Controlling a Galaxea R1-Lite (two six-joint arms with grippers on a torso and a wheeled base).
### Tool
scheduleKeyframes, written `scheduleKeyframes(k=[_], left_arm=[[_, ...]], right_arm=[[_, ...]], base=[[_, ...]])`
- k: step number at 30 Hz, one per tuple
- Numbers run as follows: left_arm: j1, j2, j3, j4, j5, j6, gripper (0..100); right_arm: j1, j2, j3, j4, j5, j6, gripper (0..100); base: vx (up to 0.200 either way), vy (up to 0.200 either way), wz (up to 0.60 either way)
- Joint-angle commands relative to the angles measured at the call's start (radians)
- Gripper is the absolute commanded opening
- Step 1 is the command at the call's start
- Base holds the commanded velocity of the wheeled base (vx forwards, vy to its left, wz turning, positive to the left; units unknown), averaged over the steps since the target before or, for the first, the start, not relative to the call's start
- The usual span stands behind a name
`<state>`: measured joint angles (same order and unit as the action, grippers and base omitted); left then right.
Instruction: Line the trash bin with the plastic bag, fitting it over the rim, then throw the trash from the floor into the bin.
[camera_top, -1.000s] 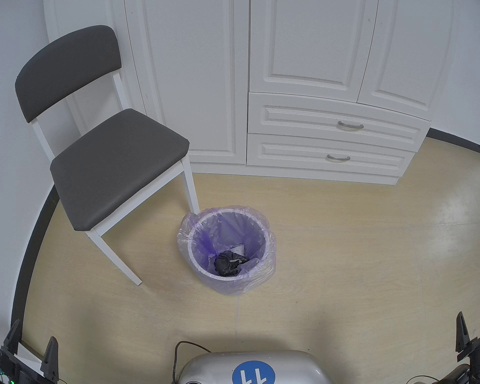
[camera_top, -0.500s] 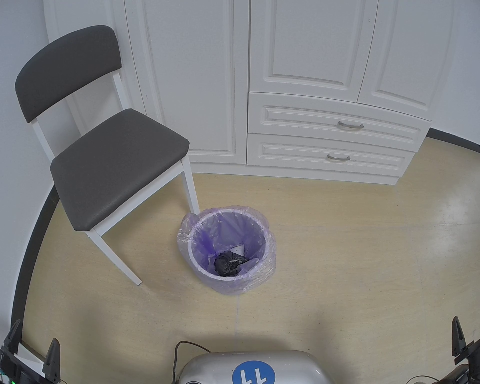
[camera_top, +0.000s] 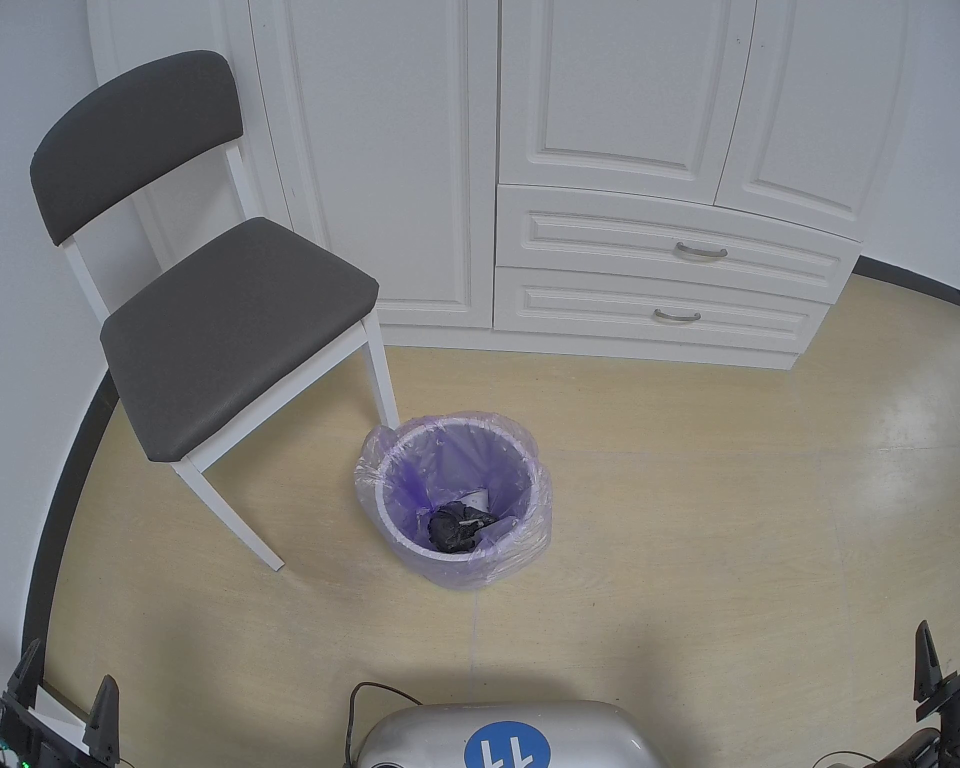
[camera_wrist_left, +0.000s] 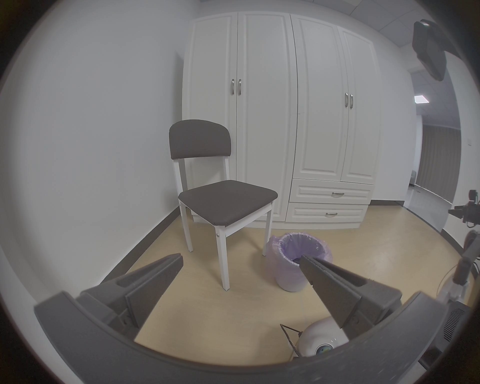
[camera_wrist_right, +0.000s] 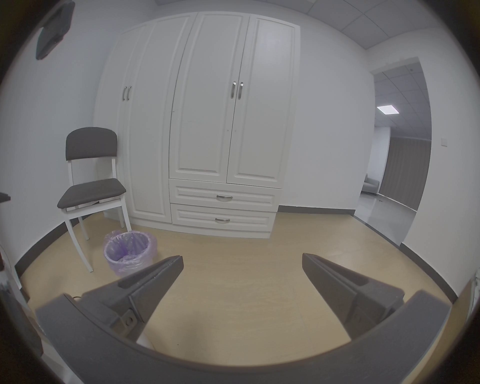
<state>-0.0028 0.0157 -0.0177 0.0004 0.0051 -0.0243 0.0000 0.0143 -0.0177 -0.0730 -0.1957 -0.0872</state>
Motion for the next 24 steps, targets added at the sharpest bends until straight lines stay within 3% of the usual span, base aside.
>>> scheduleKeyframes(k=[1,11,24], left_arm=[[0.0,-0.016,0.018,0.0,-0.002,0.003,100],[0.0,-0.016,0.018,0.001,-0.005,0.024,100],[0.0,-0.016,0.018,0.001,-0.007,0.024,100]], right_arm=[[0.0,-0.014,0.018,0.001,-0.004,0.006,100],[0.0,-0.014,0.018,0.001,0.013,-0.011,100],[0.0,-0.014,0.016,0.007,0.096,-0.091,100]], base=[[0.0,0.0,0.0],[0.0,0.0,0.0],[0.0,0.0,0.0]])
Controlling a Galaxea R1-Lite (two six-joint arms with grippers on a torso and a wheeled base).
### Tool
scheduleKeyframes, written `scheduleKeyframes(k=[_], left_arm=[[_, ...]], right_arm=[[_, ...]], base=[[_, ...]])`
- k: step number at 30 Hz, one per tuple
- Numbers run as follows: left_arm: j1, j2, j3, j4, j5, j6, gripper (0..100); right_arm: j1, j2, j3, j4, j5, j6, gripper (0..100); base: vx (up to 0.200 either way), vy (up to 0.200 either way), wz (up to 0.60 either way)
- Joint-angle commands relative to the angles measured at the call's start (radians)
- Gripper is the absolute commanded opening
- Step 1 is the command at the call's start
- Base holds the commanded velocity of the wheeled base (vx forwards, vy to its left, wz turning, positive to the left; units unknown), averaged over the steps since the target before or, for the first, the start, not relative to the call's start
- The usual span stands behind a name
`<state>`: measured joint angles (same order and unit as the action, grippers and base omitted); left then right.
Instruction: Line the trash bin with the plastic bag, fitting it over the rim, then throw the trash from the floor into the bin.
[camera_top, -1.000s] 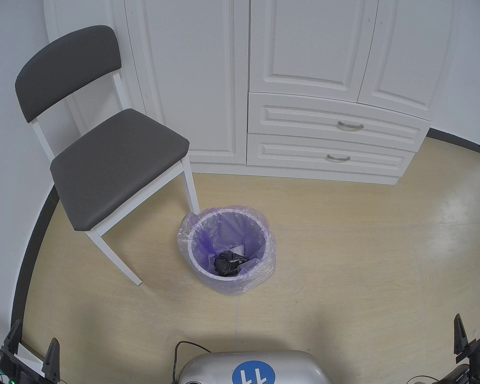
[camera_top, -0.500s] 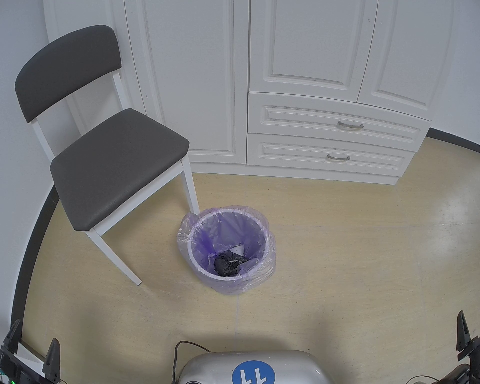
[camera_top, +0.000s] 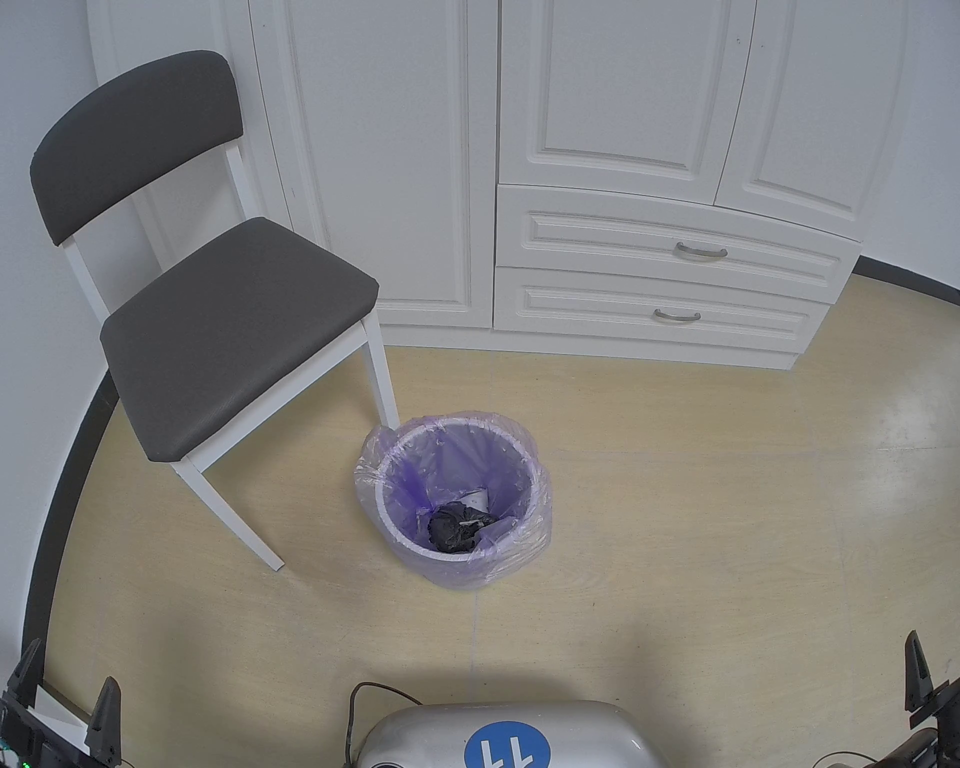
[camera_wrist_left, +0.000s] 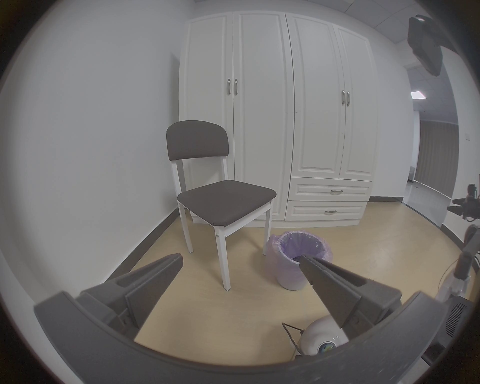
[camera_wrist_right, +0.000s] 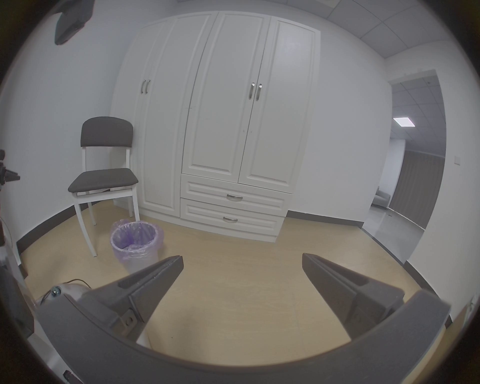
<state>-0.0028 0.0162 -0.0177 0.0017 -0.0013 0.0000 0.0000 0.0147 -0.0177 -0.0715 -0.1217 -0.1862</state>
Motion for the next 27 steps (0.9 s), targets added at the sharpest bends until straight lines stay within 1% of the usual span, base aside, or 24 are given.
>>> scheduleKeyframes(k=[1,2,6,8,10,24,27], left_arm=[[0.0,-0.016,0.018,0.0,0.0,0.0,100],[0.0,-0.016,0.018,0.0,0.0,0.0,100],[0.0,-0.016,0.018,0.0,0.0,0.0,100],[0.0,-0.016,0.018,0.0,0.0,-0.002,100],[0.0,-0.016,0.018,0.0,0.0,-0.002,100],[0.0,-0.016,0.018,-0.002,0.001,-0.012,100],[0.0,-0.016,0.018,-0.002,0.001,-0.014,100]], right_arm=[[0.0,-0.015,0.018,0.006,0.05,0.002,100],[0.0,-0.015,0.016,0.006,0.065,0.001,100],[0.0,-0.015,0.016,0.007,0.091,-0.021,100],[0.0,-0.015,0.016,0.007,0.119,-0.032,100],[0.0,-0.015,0.016,0.007,0.126,-0.042,100],[0.0,-0.015,0.016,0.007,0.1,-0.015,100],[0.0,-0.015,0.015,0.009,0.079,0.014,100]], base=[[0.0,0.0,0.0],[0.0,0.0,0.0],[0.0,0.0,0.0],[0.0,0.0,0.0],[0.0,0.0,0.0],[0.0,0.0,0.0],[0.0,0.0,0.0]])
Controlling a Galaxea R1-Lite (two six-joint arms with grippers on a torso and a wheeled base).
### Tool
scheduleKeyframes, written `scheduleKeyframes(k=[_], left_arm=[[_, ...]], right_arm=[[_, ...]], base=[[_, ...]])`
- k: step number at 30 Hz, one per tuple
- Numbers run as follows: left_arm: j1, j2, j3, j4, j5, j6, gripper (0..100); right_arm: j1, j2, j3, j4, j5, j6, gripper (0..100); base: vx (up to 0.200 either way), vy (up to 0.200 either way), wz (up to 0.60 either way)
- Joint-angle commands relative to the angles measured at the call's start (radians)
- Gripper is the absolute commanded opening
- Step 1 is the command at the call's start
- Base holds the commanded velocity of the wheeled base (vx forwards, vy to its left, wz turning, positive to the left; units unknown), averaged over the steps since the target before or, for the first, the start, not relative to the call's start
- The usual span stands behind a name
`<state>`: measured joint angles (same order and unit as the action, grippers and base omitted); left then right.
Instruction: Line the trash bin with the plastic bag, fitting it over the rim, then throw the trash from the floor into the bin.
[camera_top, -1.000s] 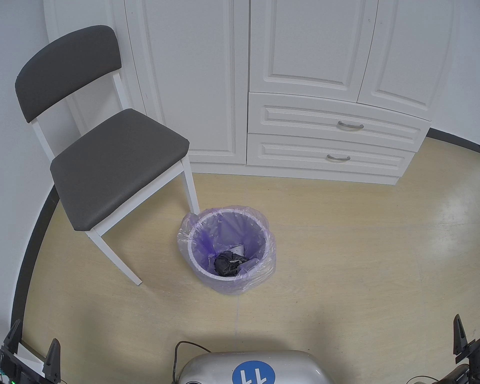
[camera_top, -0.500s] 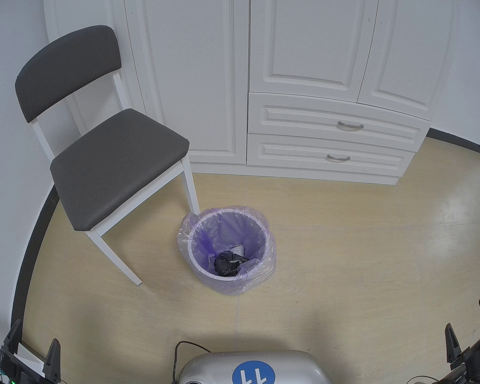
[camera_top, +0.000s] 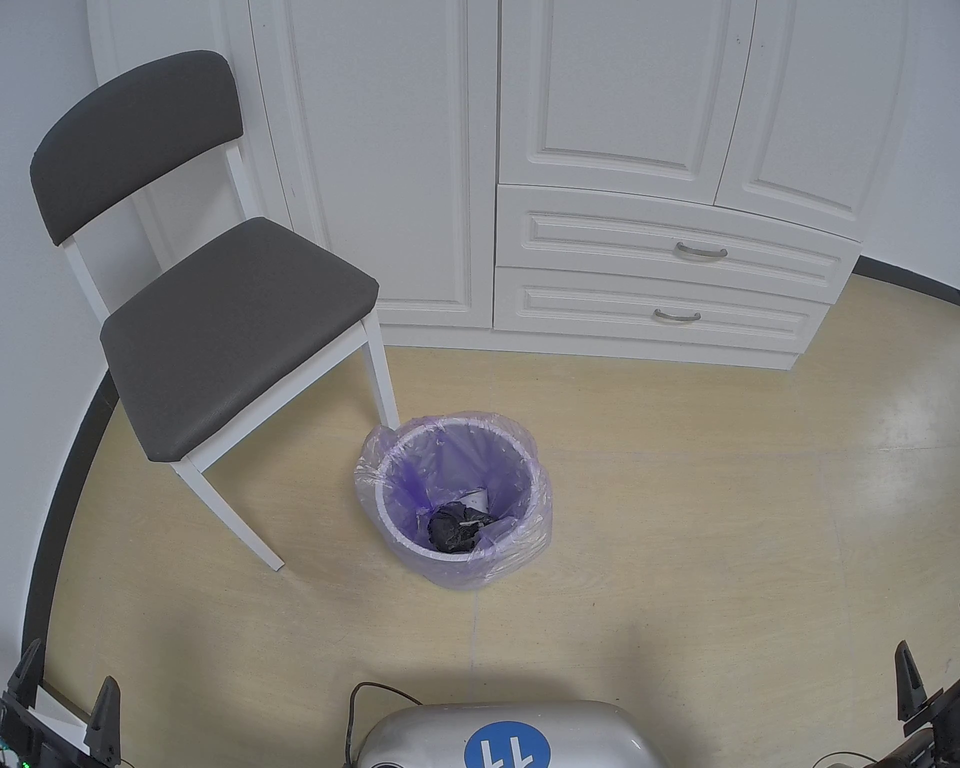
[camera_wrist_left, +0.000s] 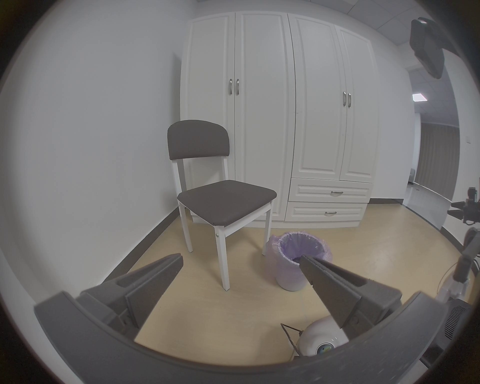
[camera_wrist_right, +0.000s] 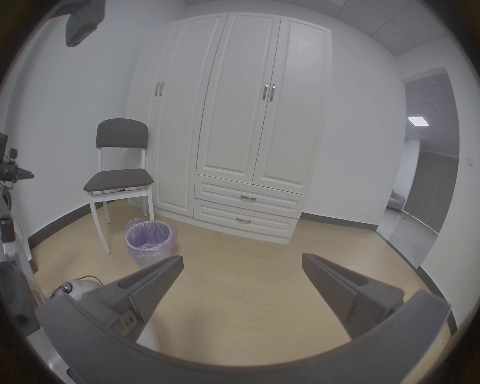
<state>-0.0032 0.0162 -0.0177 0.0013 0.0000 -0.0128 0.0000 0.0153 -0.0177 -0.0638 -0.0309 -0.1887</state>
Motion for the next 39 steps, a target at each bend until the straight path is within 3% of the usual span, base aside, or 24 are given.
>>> scheduleKeyframes(k=[1,3,6,9,12,18,26,28,30,39], left_arm=[[0.0,-0.016,0.018,-0.001,0.0,0.0,100],[0.0,-0.016,0.018,-0.001,0.0,0.002,100],[0.0,-0.016,0.018,-0.001,0.0,0.002,100],[0.0,-0.016,0.018,-0.001,0.0,-0.003,100],[0.0,-0.016,0.018,-0.001,0.0,-0.001,100],[0.0,-0.016,0.018,0.0,0.0,0.01,100],[0.0,-0.016,0.018,0.0,-0.002,0.014,100],[0.0,-0.016,0.018,0.0,-0.003,0.014,100],[0.0,-0.016,0.018,0.0,-0.009,0.016,100],[0.0,-0.016,0.018,-0.001,-0.015,0.016,100]], right_arm=[[0.0,-0.015,0.015,0.001,-0.017,0.022,100],[0.0,-0.015,0.013,0.004,-0.02,0.043,100],[0.0,-0.015,-0.001,0.052,-0.014,0.193,100],[0.0,-0.014,-0.004,0.05,-0.027,0.262,100],[0.0,-0.014,0.013,0.025,-0.09,0.25,100],[0.0,-0.014,0.016,0.018,-0.087,0.215,100],[0.0,-0.014,0.016,0.018,-0.043,0.173,100],[-0.002,-0.014,0.018,0.048,0.026,0.169,100],[0.0,-0.014,0.015,0.071,0.049,0.164,100],[0.0,-0.014,0.018,0.065,0.035,0.19,100]], base=[[0.0,0.0,0.0],[0.0,0.0,0.0],[0.0,0.0,0.0],[0.0,0.0,0.0],[0.0,0.0,0.0],[0.0,0.0,0.0],[0.0,0.0,0.0],[0.0,0.0,0.0],[0.0,0.0,0.0],[0.0,0.0,0.0]])
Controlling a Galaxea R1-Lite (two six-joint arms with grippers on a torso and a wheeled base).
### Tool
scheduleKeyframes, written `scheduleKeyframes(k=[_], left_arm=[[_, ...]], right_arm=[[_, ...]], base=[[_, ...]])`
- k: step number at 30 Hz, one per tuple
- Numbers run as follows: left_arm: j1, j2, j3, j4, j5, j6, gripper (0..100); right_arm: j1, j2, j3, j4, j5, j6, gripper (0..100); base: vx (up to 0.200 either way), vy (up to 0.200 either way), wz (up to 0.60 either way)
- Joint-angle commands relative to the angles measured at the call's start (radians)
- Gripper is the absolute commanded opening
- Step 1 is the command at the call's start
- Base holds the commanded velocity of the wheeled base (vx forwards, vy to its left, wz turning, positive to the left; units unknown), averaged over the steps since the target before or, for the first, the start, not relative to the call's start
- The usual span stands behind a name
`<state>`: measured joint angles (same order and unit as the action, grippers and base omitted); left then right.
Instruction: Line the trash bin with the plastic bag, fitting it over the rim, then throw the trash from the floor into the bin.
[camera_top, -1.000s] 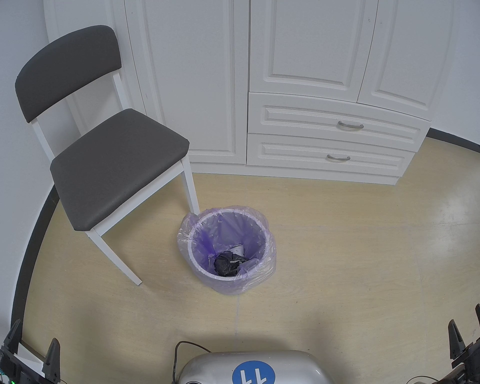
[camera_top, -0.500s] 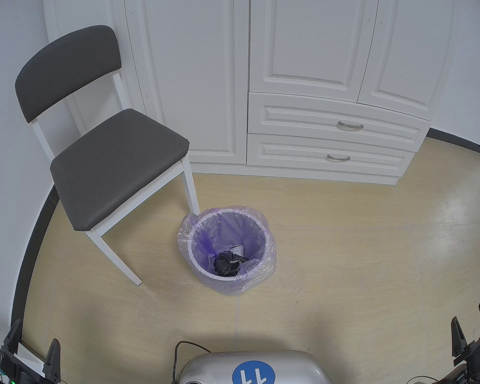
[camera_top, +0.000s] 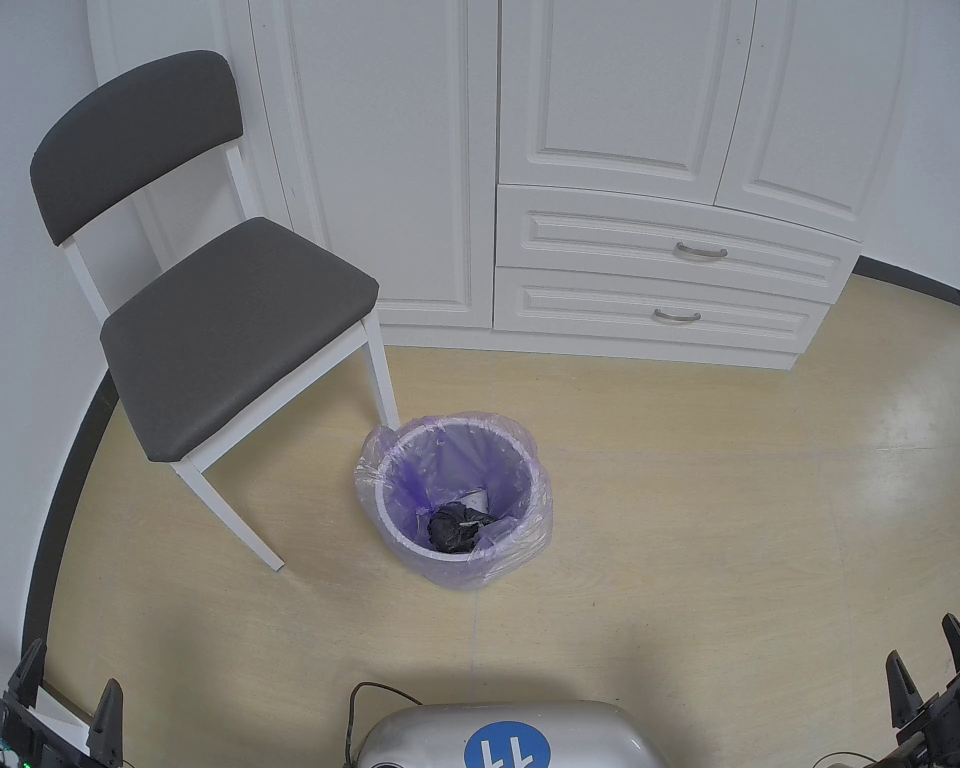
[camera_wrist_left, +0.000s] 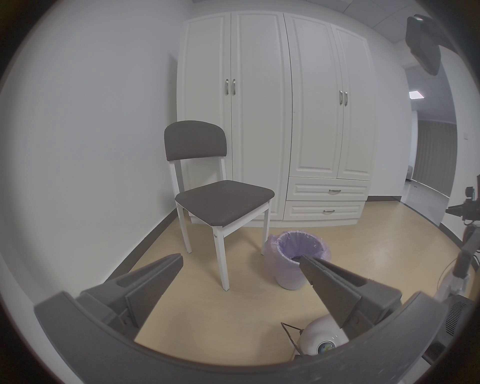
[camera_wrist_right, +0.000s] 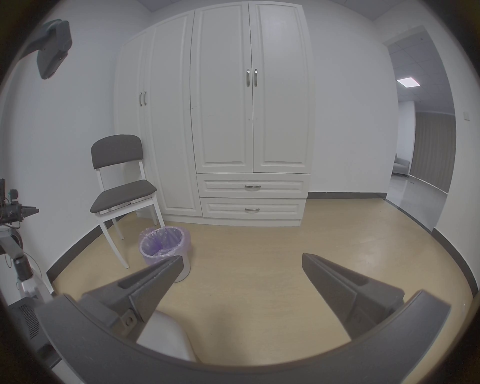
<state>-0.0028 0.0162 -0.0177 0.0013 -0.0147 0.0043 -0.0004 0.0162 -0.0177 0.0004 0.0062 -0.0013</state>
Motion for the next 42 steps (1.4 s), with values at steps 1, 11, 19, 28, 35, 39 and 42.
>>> scheduleKeyframes(k=[1,11,19,28,35,39,42], left_arm=[[0.0,-0.016,0.018,-0.001,0.001,-0.012,100],[0.0,-0.016,0.018,-0.001,0.002,-0.013,100],[0.0,-0.015,0.018,0.002,-0.01,0.011,100],[0.0,-0.016,0.018,0.0,-0.008,0.01,100],[0.0,-0.016,0.018,0.0,-0.004,0.002,100],[0.0,-0.016,0.018,-0.001,-0.004,0.0,100],[0.0,-0.016,0.018,-0.001,-0.004,0.0,100]], right_arm=[[0.002,-0.016,0.018,0.0,-0.008,0.009,100],[0.0,-0.015,0.018,0.0,-0.008,0.009,100],[0.0,-0.015,0.018,0.001,-0.009,-0.008,100],[0.002,-0.016,0.018,0.0,-0.008,0.009,100],[0.002,-0.016,0.018,0.0,-0.008,0.01,100],[0.002,-0.016,0.018,0.0,-0.008,0.01,100],[0.002,-0.016,0.018,0.0,-0.008,0.01,100]], base=[[0.0,0.0,0.0],[0.0,0.0,0.0],[0.0,0.0,0.0],[0.0,0.0,0.0],[0.0,0.0,0.0],[0.0,0.0,0.0],[0.0,0.0,0.0]])
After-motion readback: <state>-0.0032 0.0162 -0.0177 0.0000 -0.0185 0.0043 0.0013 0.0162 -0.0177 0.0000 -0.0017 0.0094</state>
